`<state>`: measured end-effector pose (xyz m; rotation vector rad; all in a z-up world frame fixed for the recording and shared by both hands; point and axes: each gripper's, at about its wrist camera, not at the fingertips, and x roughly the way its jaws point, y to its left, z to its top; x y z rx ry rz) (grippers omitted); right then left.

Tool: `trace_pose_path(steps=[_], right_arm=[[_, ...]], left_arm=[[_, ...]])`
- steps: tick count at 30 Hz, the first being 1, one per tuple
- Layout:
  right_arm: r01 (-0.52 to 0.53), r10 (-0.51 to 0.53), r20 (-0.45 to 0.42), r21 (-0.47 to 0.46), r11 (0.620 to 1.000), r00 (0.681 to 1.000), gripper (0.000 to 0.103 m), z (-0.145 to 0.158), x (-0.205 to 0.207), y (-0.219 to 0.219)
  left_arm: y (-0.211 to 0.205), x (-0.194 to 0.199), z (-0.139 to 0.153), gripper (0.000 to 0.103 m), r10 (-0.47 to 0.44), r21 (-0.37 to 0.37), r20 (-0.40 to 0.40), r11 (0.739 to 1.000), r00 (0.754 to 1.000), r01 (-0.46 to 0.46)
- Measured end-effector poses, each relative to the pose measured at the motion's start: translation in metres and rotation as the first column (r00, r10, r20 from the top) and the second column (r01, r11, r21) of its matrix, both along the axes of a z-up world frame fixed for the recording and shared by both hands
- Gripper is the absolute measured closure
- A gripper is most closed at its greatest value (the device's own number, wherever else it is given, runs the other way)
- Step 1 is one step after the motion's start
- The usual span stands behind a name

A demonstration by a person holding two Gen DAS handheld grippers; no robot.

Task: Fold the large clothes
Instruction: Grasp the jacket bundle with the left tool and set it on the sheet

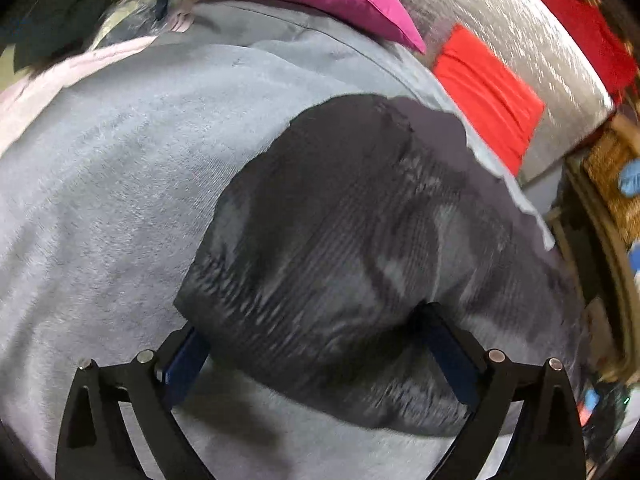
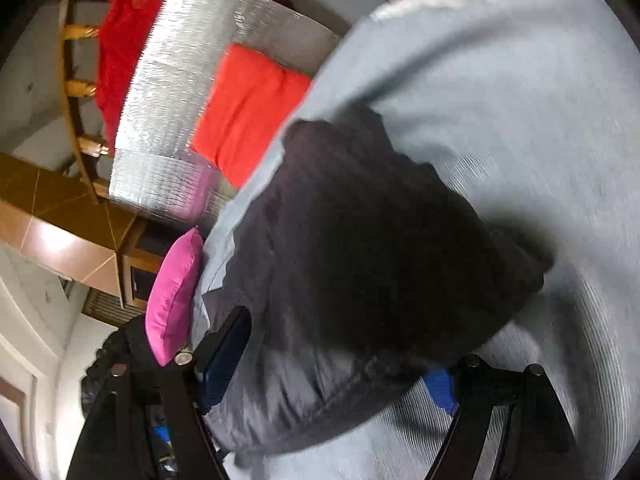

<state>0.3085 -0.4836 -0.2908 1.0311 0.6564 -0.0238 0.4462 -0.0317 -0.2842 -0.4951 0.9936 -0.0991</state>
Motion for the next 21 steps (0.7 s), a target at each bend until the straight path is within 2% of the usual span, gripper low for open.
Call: trace_pose_path(steps=[2, 3, 4, 5, 6, 7, 9, 10, 12, 14, 16, 21], right_arm=[[-0.012, 0.010, -0.050, -0.046, 0.999, 0.999, 0.021, -0.004, 0.010, 0.008], [-0.022, 0.019, -0.070, -0.031, 0.999, 0.997, 0.021, -0.011, 0.015, 0.006], [-0.010, 0.010, -0.048, -0.008, 1.000, 0.999, 0.021, -0.015, 0.014, 0.004], [0.000, 0.000, -0.021, -0.008, 1.000, 1.000, 0.021, -0.014, 0.012, 0.005], [-0.006, 0.006, -0.017, -0.012, 1.000, 1.000, 0.027, -0.012, 0.014, 0.006], [-0.012, 0.011, -0.019, -0.025, 1.000, 1.000, 0.037, -0.009, 0.012, 0.009], [-0.030, 0.029, -0.020, -0.085, 0.996, 0.999, 0.052, 0.002, 0.005, 0.021], [-0.035, 0.034, -0.017, -0.123, 0.992, 0.999, 0.057, 0.009, 0.005, 0.026], [-0.046, 0.046, -0.004, -0.221, 0.974, 0.999, 0.061, 0.027, -0.011, 0.038], [-0.048, 0.051, 0.005, -0.272, 0.961, 0.999, 0.063, 0.039, -0.017, 0.048], [-0.053, 0.057, 0.006, -0.276, 0.960, 0.998, 0.063, 0.045, -0.020, 0.048], [-0.074, 0.075, -0.010, -0.278, 0.958, 0.997, 0.063, 0.057, -0.057, 0.047]], left_arm=[[0.002, 0.002, -0.001, 0.003, 0.023, -0.026, 0.014, 0.999, 1.000, -0.023], [0.004, 0.002, -0.001, 0.003, 0.033, -0.040, 0.029, 0.999, 0.999, -0.032], [0.005, 0.003, -0.002, 0.004, 0.040, -0.046, 0.038, 0.998, 0.998, -0.039], [0.007, 0.003, -0.002, 0.009, 0.048, -0.052, 0.048, 0.998, 0.998, -0.046], [0.009, 0.003, -0.002, 0.018, 0.055, -0.057, 0.061, 0.997, 0.997, -0.052], [0.011, 0.004, -0.001, 0.022, 0.055, -0.063, 0.068, 0.997, 0.996, -0.051], [0.013, 0.003, 0.001, 0.040, 0.060, -0.070, 0.089, 0.996, 0.994, -0.054], [0.014, 0.002, 0.003, 0.044, 0.067, -0.066, 0.102, 0.996, 0.992, -0.061], [0.014, 0.001, 0.009, 0.059, 0.066, -0.058, 0.121, 0.997, 0.990, -0.059], [0.013, -0.003, 0.015, 0.064, 0.050, -0.020, 0.140, 0.999, 0.989, -0.048], [0.014, -0.013, 0.023, 0.067, 0.031, 0.016, 0.147, 0.999, 0.989, -0.034], [0.028, -0.045, 0.036, 0.069, -0.014, -0.010, 0.146, 1.000, 0.989, 0.016]])
